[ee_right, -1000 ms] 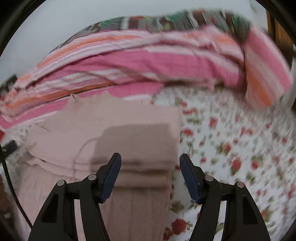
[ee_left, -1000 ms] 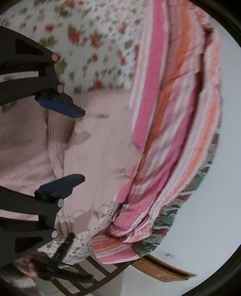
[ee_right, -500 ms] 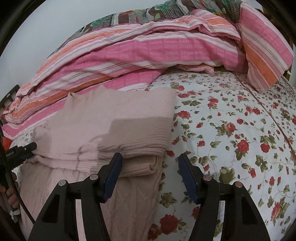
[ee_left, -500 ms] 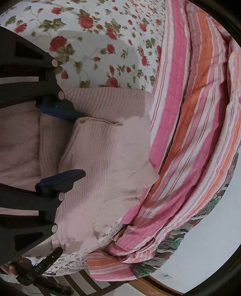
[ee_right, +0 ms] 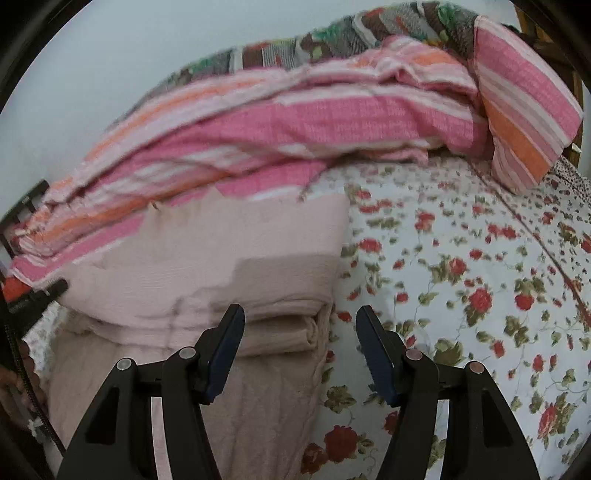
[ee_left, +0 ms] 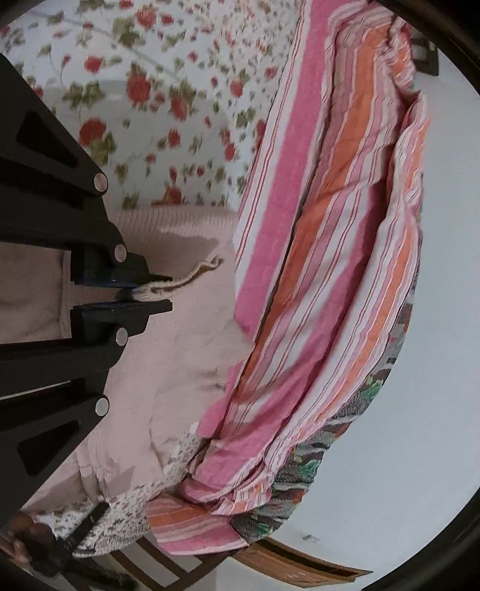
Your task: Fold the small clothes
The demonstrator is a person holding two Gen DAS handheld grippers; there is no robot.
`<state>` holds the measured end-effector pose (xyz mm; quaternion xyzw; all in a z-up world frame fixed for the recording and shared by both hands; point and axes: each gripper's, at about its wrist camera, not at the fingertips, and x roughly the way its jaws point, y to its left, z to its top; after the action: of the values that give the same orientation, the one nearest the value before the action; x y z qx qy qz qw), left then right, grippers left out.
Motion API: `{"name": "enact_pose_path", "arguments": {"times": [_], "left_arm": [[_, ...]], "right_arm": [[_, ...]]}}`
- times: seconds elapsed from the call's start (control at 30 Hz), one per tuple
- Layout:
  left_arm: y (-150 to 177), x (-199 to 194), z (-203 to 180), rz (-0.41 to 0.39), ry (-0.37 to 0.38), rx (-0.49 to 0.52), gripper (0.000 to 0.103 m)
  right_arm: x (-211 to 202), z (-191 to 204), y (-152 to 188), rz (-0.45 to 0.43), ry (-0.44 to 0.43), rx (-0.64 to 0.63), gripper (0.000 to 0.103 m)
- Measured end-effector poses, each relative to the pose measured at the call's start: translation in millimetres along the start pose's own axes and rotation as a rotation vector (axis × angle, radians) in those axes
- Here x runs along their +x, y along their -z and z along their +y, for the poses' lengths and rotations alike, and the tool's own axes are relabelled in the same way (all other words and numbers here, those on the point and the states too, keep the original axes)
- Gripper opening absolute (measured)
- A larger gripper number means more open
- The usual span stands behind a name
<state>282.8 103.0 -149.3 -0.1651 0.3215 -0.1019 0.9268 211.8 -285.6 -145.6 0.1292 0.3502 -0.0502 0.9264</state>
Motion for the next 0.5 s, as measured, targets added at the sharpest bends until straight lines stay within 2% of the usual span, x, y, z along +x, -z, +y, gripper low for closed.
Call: {"name": "enact_pose_path", "arguments": {"times": [0.07, 0.17, 0.27, 0.37, 0.43, 0.5], "left_arm": [[1.8, 0.4, 5.4, 0.018, -0.031, 0.009, 0.006], [7.8, 4.8, 13.0, 0.065, -0.038, 0.005, 0.007], [10.5, 14.3, 12.2, 0.126, -0.072, 0.021, 0.010], [8.5, 16.0, 13.8, 0.134, -0.079, 0.017, 0.019], [8.0, 19.8, 10.9, 0.137, -0.106, 0.031, 0.025], [9.8, 26.7, 8.7, 0.158, -0.133, 0.046, 0.035]], "right_arm": [[-8.4, 1.7, -5.8, -0.031, -0.017, -0.009, 0.063], [-7.3, 3.9, -14.3, -0.035, 0.040, -0.036, 0.063], [8.5, -4.5, -17.3, 0.022, 0.078, 0.008, 0.062], [31.7, -10.3, -11.7, 0.121, 0.106, 0.027, 0.060], [34.0, -11.5, -9.0, 0.127, 0.108, 0.029, 0.060], [35.0, -11.1, -8.2, 0.122, 0.116, 0.021, 0.060]]}}
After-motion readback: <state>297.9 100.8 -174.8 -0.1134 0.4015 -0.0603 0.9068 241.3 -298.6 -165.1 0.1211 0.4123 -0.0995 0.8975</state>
